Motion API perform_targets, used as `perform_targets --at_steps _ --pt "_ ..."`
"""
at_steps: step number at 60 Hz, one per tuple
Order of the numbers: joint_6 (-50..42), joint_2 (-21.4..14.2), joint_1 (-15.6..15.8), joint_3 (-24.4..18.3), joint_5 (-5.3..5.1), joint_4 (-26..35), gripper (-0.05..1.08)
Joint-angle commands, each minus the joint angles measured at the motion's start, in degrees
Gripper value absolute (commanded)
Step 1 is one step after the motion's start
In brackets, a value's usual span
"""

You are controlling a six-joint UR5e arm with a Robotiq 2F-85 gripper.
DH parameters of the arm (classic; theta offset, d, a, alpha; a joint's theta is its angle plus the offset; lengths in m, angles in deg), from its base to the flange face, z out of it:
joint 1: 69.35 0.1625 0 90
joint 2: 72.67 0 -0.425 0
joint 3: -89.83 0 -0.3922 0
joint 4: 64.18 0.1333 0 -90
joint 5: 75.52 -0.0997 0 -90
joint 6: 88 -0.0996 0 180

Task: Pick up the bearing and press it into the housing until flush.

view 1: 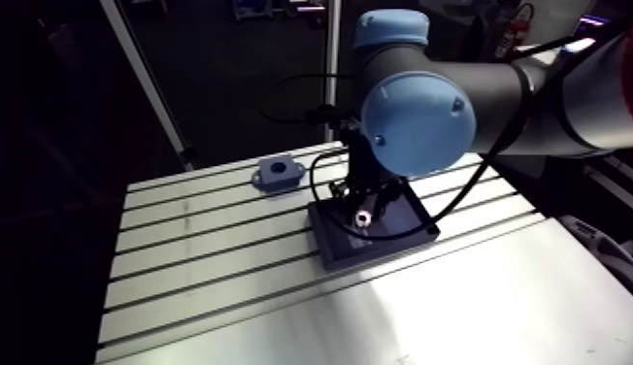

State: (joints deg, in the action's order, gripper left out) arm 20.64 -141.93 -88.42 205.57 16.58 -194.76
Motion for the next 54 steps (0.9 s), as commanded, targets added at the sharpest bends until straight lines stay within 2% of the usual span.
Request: perform_targets --at_steps 1,8,54 --pt "-0.04 0.05 0.08 -0.02 0.05 0.01 0.45" --pt "-0.04 -0.03 0.17 -0.1 0.05 0.01 0.48" --pt "-0.04 -0.3 0.26 0.24 0.05 0.09 0.51"
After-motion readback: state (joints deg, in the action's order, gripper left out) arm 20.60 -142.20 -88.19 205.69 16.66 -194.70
